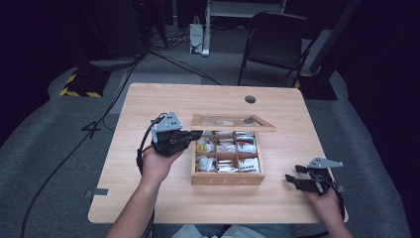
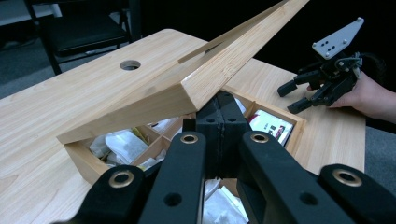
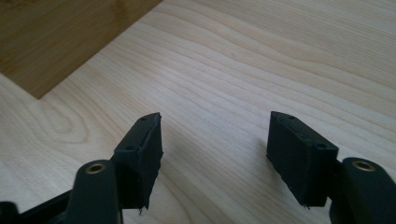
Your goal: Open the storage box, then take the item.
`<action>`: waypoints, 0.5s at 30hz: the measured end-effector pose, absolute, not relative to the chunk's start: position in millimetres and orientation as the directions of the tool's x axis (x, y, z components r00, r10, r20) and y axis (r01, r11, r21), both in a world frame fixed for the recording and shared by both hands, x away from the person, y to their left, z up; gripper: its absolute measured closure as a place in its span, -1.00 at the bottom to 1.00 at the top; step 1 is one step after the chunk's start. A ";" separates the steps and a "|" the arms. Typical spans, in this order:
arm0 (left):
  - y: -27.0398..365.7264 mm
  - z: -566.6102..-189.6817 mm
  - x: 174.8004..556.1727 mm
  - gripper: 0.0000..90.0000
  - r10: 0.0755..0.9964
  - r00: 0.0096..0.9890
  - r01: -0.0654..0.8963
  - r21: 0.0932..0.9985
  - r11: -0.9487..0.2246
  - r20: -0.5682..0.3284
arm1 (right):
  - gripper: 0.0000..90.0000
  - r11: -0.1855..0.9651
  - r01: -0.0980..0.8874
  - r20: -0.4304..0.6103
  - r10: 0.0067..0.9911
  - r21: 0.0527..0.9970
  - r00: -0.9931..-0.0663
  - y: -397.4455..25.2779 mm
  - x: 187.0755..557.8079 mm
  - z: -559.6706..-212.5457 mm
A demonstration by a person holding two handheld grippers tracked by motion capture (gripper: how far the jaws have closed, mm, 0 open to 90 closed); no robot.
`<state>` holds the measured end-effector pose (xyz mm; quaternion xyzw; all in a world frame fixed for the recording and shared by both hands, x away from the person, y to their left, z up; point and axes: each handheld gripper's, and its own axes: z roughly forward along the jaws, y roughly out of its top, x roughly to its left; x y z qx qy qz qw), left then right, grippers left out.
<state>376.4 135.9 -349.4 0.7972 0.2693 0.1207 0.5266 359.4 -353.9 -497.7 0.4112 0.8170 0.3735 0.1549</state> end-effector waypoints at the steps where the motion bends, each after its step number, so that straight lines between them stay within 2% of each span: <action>1: 135.7 -349.2 376.5 1.00 0.555 0.826 0.306 0.904 -0.298 -0.097 | -0.15 0.384 0.549 0.057 0.780 0.743 -0.623 -351.1 358.1 -493.7; 7: 136.1 -348.5 377.8 1.00 0.552 0.828 0.303 0.905 -0.297 -0.096 | -0.11 0.335 0.535 0.114 0.759 0.775 -0.641 -340.1 355.9 -475.4; 15: 137.7 -348.8 379.6 1.00 0.539 0.837 0.298 0.906 -0.300 -0.096 | -0.07 0.364 0.534 0.111 0.740 0.763 -0.663 -326.0 356.9 -467.2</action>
